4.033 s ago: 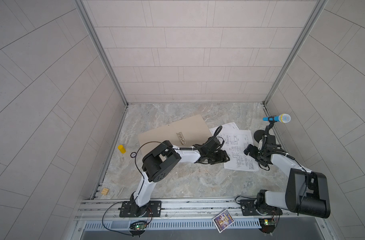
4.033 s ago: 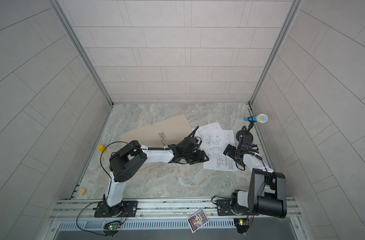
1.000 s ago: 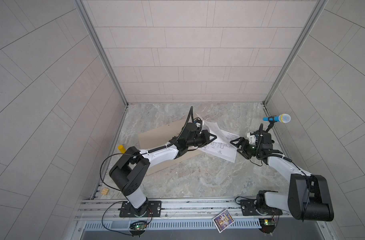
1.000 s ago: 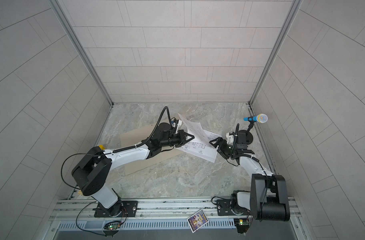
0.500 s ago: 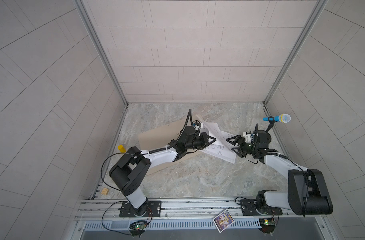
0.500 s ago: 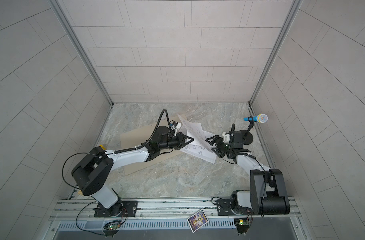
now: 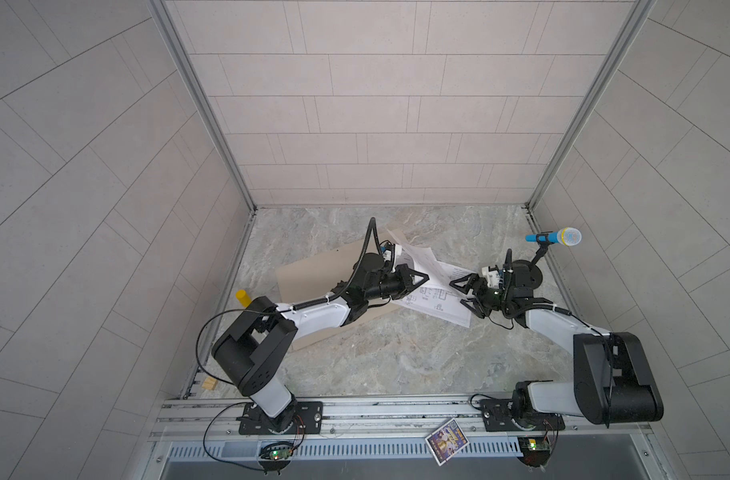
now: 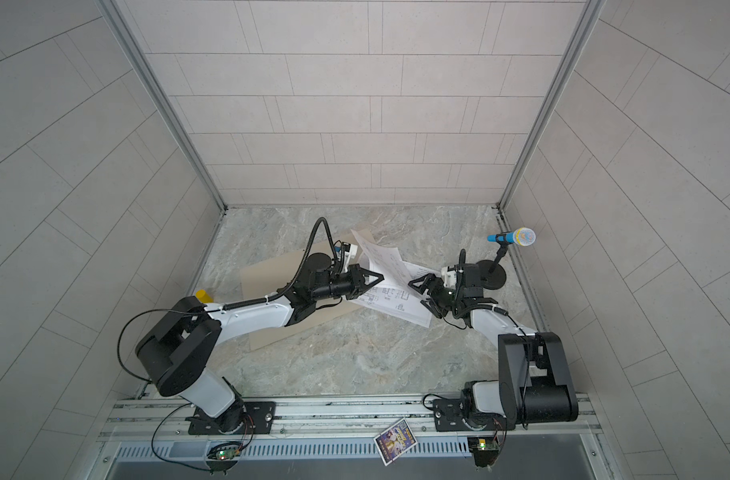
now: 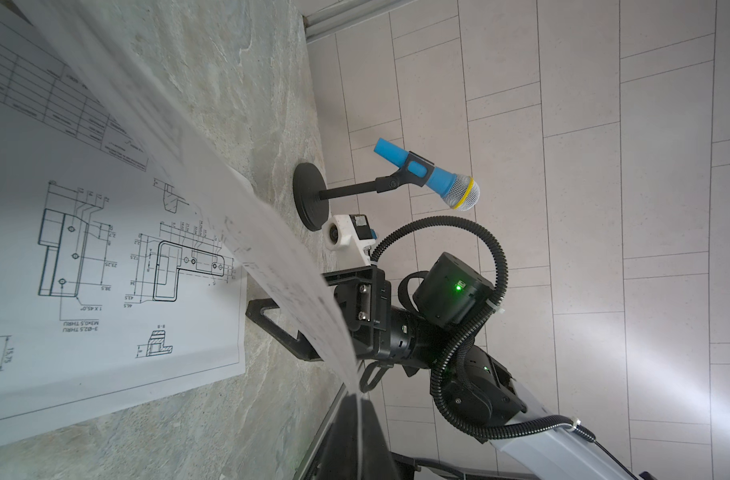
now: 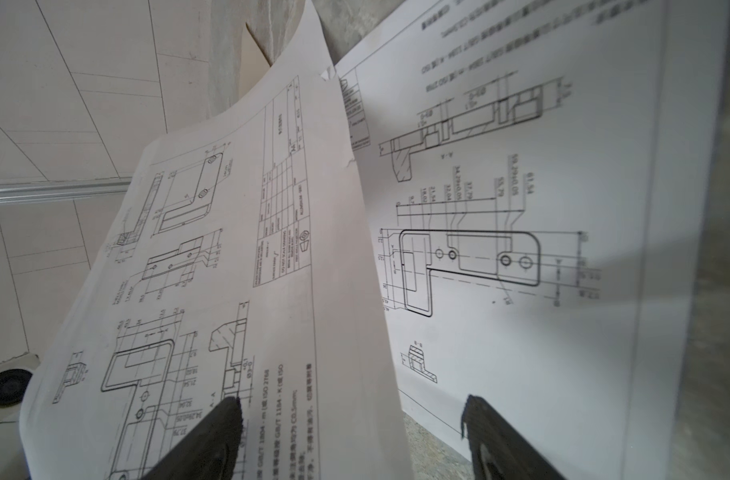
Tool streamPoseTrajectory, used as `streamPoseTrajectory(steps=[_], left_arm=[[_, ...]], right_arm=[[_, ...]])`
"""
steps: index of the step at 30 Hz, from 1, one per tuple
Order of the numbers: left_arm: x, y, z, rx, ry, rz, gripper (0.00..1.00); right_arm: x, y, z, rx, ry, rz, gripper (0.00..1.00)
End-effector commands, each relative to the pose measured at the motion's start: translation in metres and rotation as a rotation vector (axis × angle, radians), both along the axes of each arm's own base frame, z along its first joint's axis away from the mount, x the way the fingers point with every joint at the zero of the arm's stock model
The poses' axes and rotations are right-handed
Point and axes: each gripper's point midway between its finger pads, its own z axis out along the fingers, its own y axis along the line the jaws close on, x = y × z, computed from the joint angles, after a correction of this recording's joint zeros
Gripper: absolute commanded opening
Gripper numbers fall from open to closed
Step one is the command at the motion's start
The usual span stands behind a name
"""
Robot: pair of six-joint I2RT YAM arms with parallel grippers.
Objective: Put the files into the folder
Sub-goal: 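Lift the white sheets with both grippers toward the open folder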
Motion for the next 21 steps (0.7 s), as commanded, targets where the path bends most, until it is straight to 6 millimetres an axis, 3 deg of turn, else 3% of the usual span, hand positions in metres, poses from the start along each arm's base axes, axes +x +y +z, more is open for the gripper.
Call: streamPoseTrajectory(steps=[1,8,16,21], left_arm=[[-0.002,0.0,0.015,-0.065,-0.038,-0.011,0.0],[-0.007,0.002,0.007,-0.049,-0.044,-0.023,0.0],[-0.019,0.006,-0.024,-0.016,-0.023,-0.06,0.0],[-0.022,0.01,-0.039,0.001,-0.015,-0.066,0.0]], right_arm=[[0.008,0.013,0.003,0.072,-0.021,-0.003,0.82],[0.019,0.015,0.002,0.101,-0.041,-0.024,0.76],[0.042,0.022,0.008,0.146,-0.093,-0.004,0.63],[0.045,0.025,0.001,0.142,-0.094,0.02,0.53]])
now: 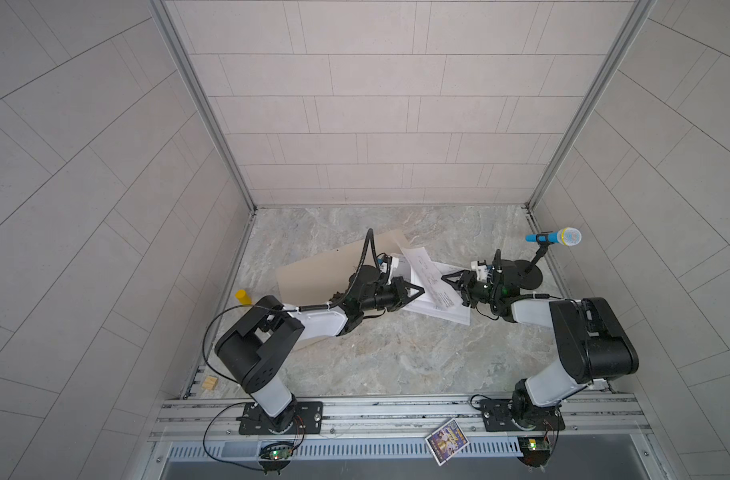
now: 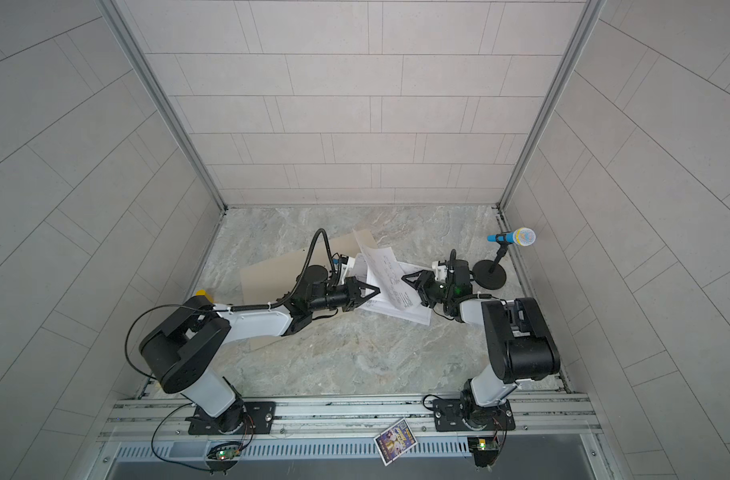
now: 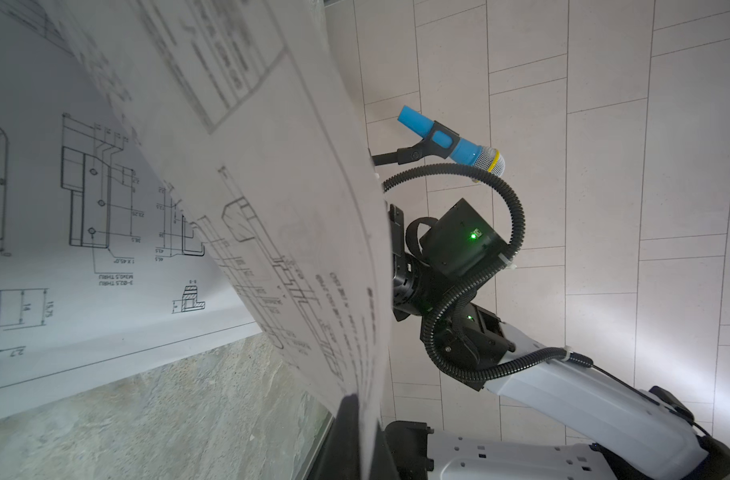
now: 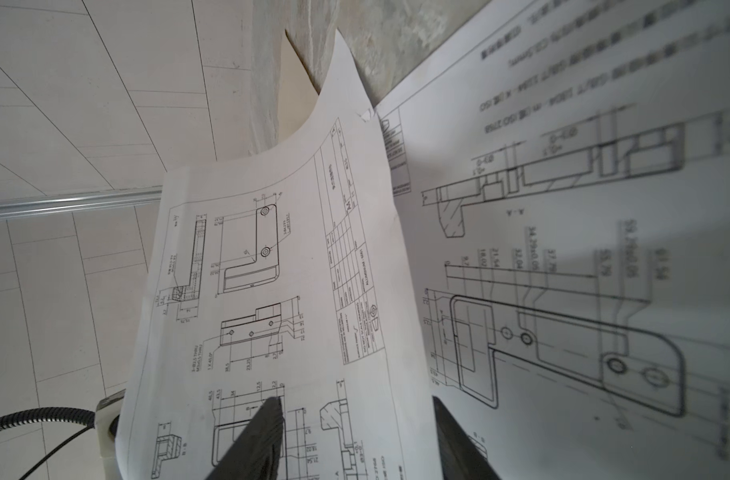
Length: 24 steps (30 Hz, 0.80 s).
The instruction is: Put the files into the folder
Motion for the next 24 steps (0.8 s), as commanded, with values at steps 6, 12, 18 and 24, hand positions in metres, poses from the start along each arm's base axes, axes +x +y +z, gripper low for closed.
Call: streamPoseTrajectory(steps=[6,12,18,24], left_arm=[[-0.002,0.008,-0.018,0.033,-0.037,-0.019,0.03],[-0.004,0.031,-0.047,0.229,-0.05,-0.015,0.28],[0.004,0.065,-0.059,0.438,-0.09,0.015,0.62],[0.018,0.108,-0.058,0.526,-0.091,0.104,0.76]], right_arm=[[0.012,0.01,0.01,-0.022,-0.077,0.067,0.32],[0.014,0.012,0.002,-0.135,-0.092,0.141,0.11],[0.013,0.024,-0.002,-0.319,-0.121,0.28,0.0],[0.018,0.04,0.033,-0.442,-0.249,0.332,0.0]])
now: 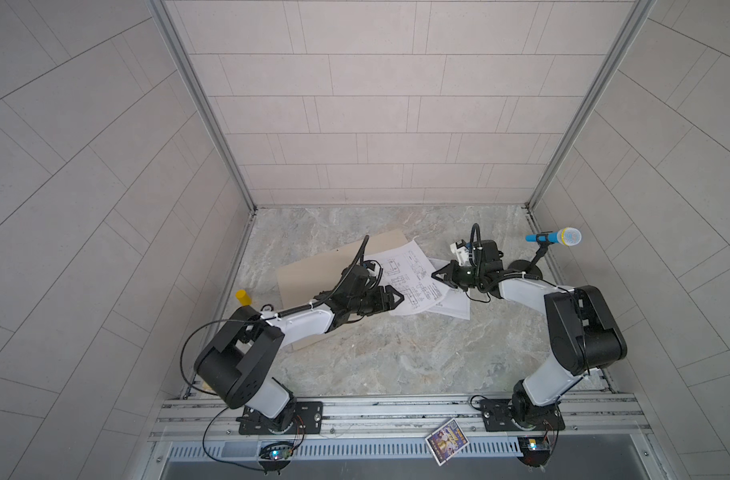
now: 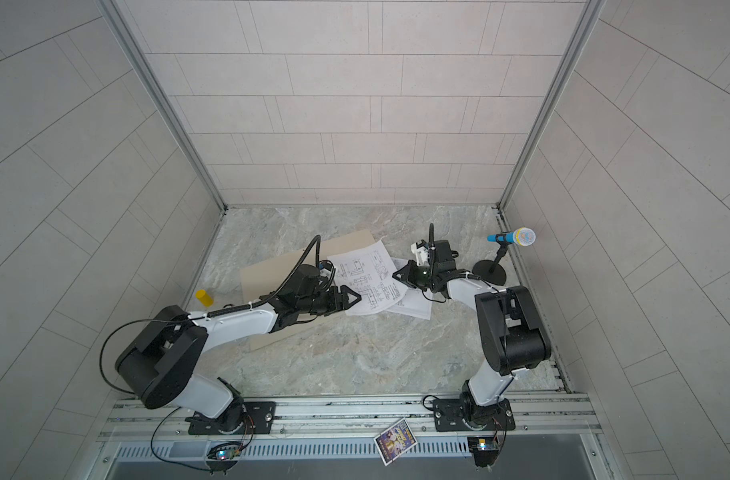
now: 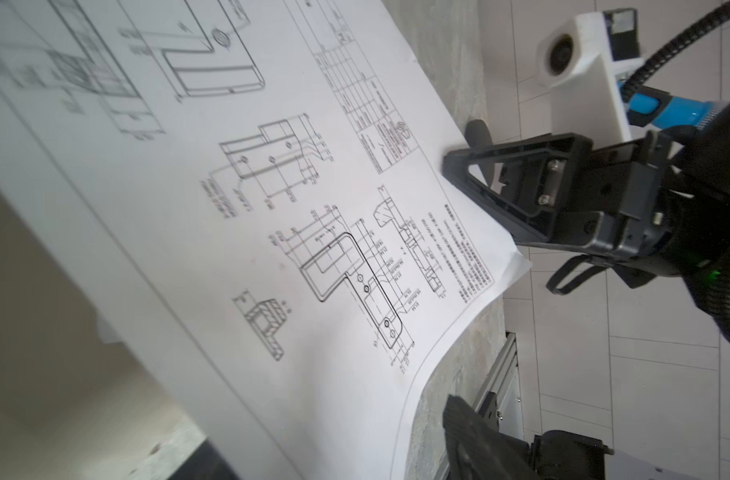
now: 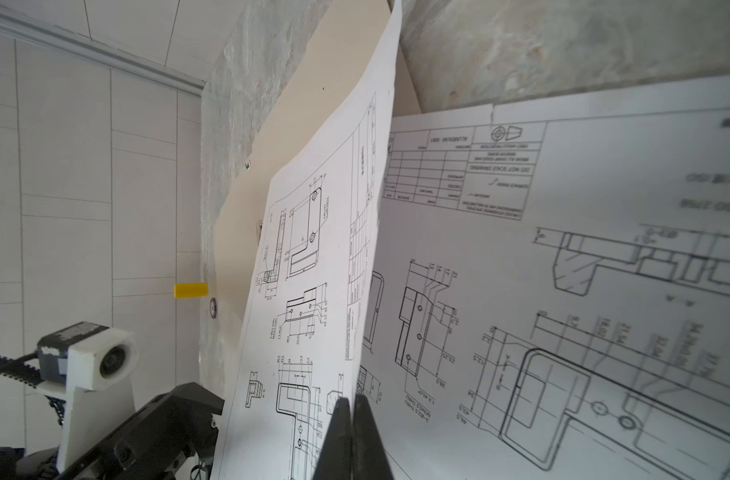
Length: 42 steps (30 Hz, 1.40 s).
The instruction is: Put the files into the folder
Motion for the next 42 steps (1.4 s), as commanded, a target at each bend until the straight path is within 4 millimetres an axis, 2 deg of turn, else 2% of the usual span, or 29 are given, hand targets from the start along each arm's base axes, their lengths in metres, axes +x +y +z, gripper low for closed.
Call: streamPoseTrajectory(steps=[1,3,5,11,13,16,19,23,25,27,34,37,42], left_arm=[[0.005,0.033,0.003,0.108,-0.041,0.038,0.78],[0.007,0.059,0.003,0.154,-0.04,0.098,0.83],[0.009,0.095,0.0,0.224,-0.023,0.194,0.84],[-0.002,0.211,-0.011,0.498,0.036,0.531,0.91],[-0.009,0.243,-0.015,0.573,0.086,0.626,0.92],[-0.019,0.281,-0.024,0.664,0.185,0.732,0.93],[-0.017,0.297,-0.034,0.664,0.242,0.777,0.93],[-0.005,0.298,-0.044,0.629,0.298,0.759,0.88],[0.016,0.278,-0.044,0.555,0.27,0.652,0.77],[0.033,0.259,-0.041,0.511,0.264,0.582,0.73],[0.088,0.19,-0.019,0.493,0.133,0.42,0.72],[0.107,0.168,-0.023,0.457,0.146,0.382,0.67],[0.126,0.137,-0.037,0.439,0.166,0.315,0.54]], right_arm=[[-0.004,0.005,0.023,-0.116,-0.1,0.054,0.0],[-0.001,0.015,0.038,-0.147,-0.165,0.085,0.0],[0.003,0.026,0.047,-0.169,-0.204,0.103,0.0],[0.032,0.044,0.054,-0.172,-0.277,0.071,0.0],[0.039,0.048,0.056,-0.164,-0.28,0.065,0.0],[0.045,0.052,0.06,-0.164,-0.293,0.067,0.0],[0.046,0.053,0.06,-0.178,-0.301,0.062,0.0],[0.047,0.046,0.063,-0.217,-0.314,0.048,0.0],[0.045,0.043,0.066,-0.232,-0.327,0.049,0.0],[0.044,0.041,0.07,-0.234,-0.34,0.046,0.0],[0.039,0.027,0.076,-0.243,-0.347,0.01,0.0],[0.039,0.018,0.081,-0.25,-0.354,-0.016,0.0],[0.037,0.005,0.09,-0.27,-0.385,-0.047,0.0]])
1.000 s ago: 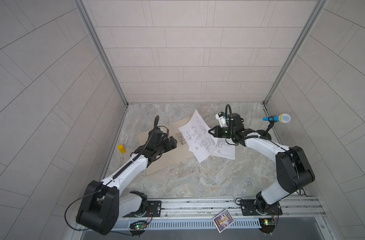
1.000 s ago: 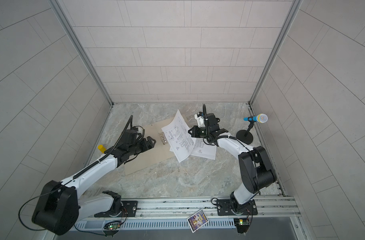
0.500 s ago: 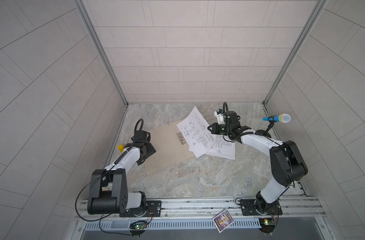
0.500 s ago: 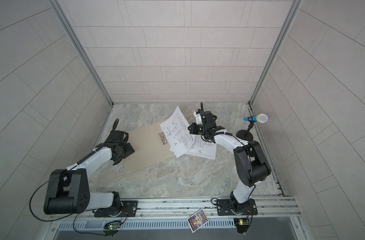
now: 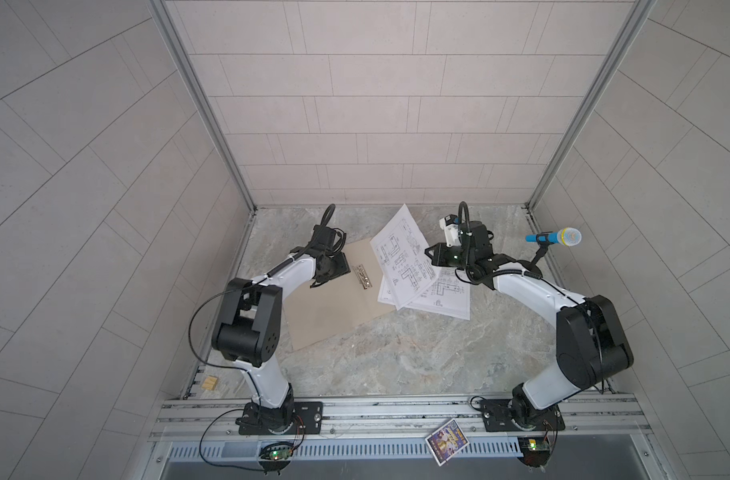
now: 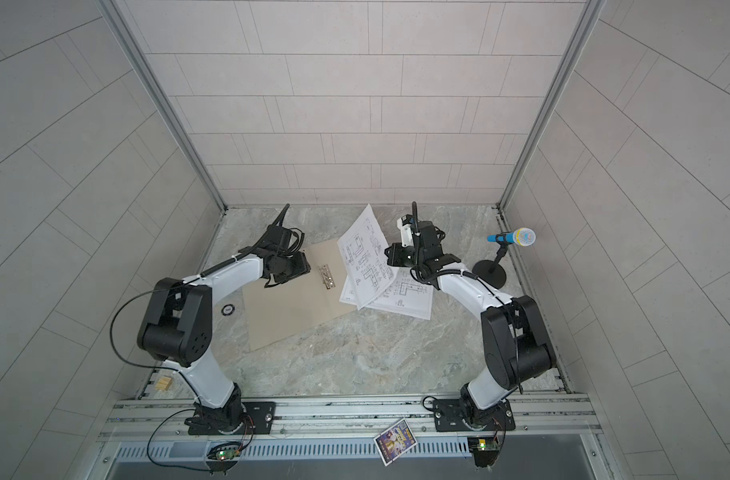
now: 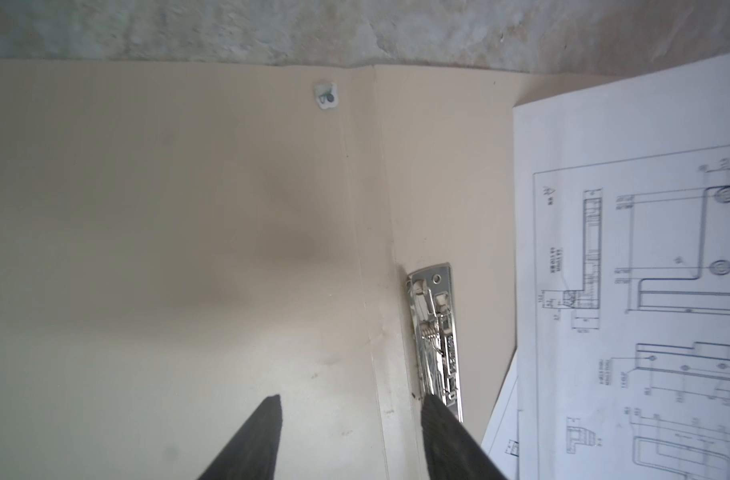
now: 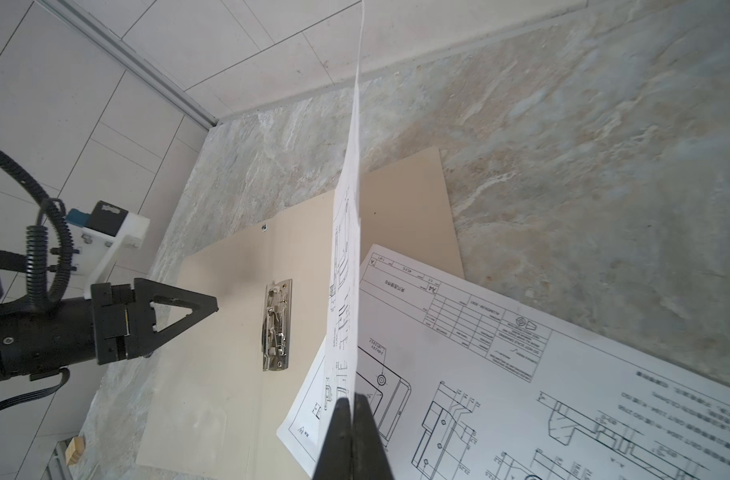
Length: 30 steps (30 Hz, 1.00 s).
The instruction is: Put the files into the folder
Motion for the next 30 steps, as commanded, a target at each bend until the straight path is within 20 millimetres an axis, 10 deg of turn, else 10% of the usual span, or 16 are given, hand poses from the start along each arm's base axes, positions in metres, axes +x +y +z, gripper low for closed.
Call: streamPoseTrajectory(steps=[1,16,30], left_arm=[[0.005,-0.019,-0.01,-0.024,0.033,-0.042,0.53],[0.03,-0.062,-0.037,-0.036,0.056,-0.099,0.35],[0.004,-0.129,-0.032,-0.092,0.055,-0.263,0.15]], right_arm=[[-0.003,-0.011,0.012,-0.029,-0.046,-0.028,0.0],[-0.012,-0.021,0.014,-0.05,-0.053,-0.049,0.0],[-0.025,-0.055,0.033,-0.075,-0.073,-0.108,0.0]])
